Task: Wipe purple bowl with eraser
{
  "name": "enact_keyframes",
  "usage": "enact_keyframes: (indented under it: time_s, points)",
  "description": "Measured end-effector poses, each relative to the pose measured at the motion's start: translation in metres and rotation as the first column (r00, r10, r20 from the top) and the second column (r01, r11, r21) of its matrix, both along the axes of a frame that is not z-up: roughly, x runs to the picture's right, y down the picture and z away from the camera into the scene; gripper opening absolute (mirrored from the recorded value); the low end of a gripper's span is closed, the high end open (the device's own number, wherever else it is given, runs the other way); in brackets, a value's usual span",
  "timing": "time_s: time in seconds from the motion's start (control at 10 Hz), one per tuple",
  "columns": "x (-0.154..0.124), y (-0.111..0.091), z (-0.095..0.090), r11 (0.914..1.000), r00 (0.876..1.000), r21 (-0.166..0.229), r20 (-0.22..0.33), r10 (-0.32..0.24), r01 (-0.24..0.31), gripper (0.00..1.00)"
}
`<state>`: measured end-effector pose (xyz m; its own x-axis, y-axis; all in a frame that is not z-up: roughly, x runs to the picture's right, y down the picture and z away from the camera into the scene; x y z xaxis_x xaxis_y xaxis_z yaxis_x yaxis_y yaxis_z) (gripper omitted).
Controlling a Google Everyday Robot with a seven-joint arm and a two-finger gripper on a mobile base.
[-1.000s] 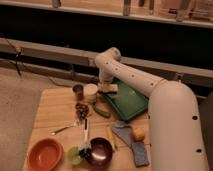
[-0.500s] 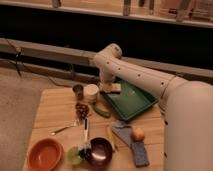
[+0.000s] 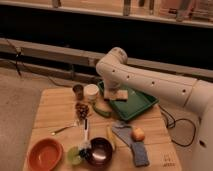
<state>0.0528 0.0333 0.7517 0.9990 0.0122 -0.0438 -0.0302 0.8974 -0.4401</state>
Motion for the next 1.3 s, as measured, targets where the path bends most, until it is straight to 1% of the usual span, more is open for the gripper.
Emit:
enact_keyframes:
  time_s: [0.2,0.5,0.6,0.9,1.0,1.3]
  points:
    - [0.001,0.024,-0.025,0.9999,1.000,-0.007,0.008,0.008,-0.008,0.00]
    - [-0.001,0.056,-0.053,0.9996,1.000,-0.024,0.021,0.012,-0.012,0.00]
    - [-0.001,0.067,-0.061,0.9994,1.000,-0.033,0.027,0.006,-0.005,0.00]
    - [-0.005,0.096,-0.080,0.9979,0.998,-0.050,0.060,-0.037,0.040,0.00]
    - [-0.002,0.111,-0.086,0.9968,0.996,-0.054,0.070,-0.055,0.058,0.00]
    - [0.000,0.148,-0.095,0.9927,0.991,-0.061,0.096,-0.098,0.104,0.00]
